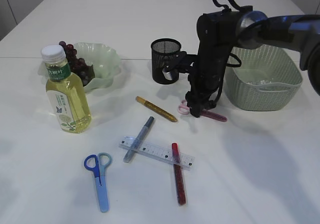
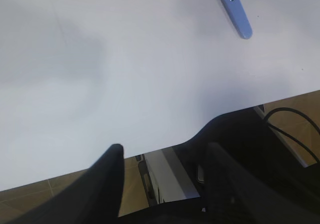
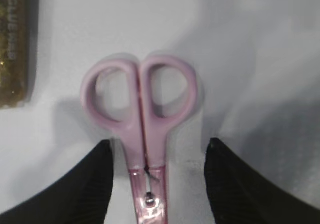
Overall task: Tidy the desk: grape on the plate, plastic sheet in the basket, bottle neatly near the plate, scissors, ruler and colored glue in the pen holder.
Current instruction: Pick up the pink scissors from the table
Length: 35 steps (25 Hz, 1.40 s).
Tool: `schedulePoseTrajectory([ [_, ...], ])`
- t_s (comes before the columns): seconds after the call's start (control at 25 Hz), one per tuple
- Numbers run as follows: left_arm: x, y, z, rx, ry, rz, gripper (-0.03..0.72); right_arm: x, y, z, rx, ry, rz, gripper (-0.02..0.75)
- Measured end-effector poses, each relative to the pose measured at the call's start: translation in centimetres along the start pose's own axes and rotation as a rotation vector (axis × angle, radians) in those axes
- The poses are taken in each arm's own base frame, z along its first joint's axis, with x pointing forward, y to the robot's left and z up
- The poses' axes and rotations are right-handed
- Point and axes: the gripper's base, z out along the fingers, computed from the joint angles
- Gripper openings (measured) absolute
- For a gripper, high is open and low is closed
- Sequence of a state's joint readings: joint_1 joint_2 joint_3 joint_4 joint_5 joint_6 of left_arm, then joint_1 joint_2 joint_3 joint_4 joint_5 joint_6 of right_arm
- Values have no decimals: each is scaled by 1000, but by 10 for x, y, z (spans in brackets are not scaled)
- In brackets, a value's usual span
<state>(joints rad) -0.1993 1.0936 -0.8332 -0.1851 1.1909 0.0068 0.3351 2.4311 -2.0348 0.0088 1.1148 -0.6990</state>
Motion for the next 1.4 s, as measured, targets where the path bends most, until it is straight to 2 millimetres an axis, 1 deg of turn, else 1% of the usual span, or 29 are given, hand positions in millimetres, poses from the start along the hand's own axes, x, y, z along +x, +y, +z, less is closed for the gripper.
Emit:
schedulePoseTrajectory([
  [0.6, 0, 0, 0, 0, 0, 0, 375, -1, 0, 7, -13, 1, 2, 456],
  [0.84, 0, 0, 0, 0, 0, 0, 375, 0, 4, 7, -61, 15, 0, 363],
  [1.08, 0, 0, 0, 2, 0, -1, 370, 1, 6, 6, -78, 21, 0, 318],
  [1.28, 0, 0, 0, 2, 0, -1, 368, 2, 7, 6, -91, 34, -4, 216],
  [1.4, 0, 0, 0, 2, 0, -1, 365, 2, 7, 6, -93, 34, -5, 187],
])
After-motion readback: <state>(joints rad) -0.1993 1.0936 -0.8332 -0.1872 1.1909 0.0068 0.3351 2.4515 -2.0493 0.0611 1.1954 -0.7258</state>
